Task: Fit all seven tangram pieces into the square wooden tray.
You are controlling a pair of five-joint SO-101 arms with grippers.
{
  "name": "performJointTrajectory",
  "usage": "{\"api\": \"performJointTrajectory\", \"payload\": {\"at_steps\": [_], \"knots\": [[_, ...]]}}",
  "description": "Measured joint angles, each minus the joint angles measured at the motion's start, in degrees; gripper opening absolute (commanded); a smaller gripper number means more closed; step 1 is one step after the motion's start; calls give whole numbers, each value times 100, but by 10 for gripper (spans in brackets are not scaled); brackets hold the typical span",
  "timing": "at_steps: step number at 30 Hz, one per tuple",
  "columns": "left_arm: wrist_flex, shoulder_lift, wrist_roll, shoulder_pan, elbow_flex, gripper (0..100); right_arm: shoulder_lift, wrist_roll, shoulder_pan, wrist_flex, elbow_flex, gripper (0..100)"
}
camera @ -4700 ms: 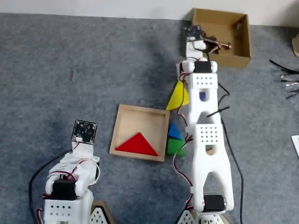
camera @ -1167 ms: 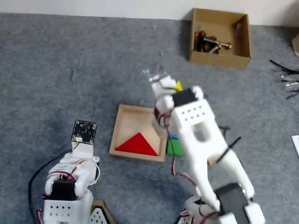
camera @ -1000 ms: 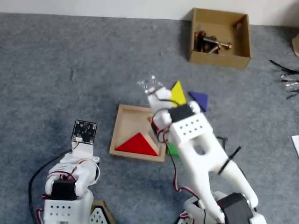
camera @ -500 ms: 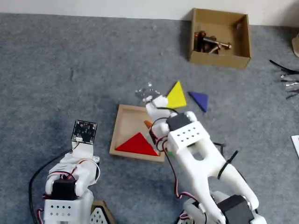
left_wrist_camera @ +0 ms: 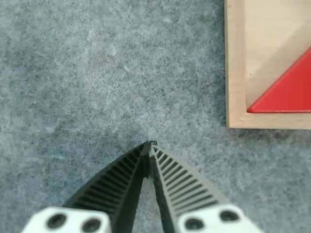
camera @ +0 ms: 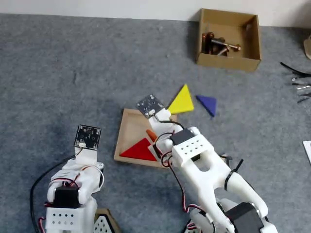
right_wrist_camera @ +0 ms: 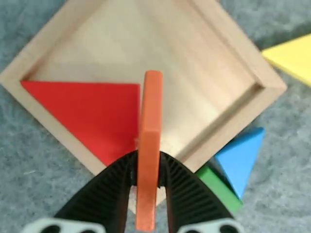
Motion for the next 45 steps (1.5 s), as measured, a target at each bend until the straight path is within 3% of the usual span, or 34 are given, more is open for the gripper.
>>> {"api": "performJointTrajectory", "payload": {"at_steps": [6,12,45], "knots": [[0,0,0,0,0,5,0,0,0,0,0,18],[0,0,0,0,0,5,0,0,0,0,0,135],[0,0,0,0,0,5,0,0,369,0,0,137]]}}
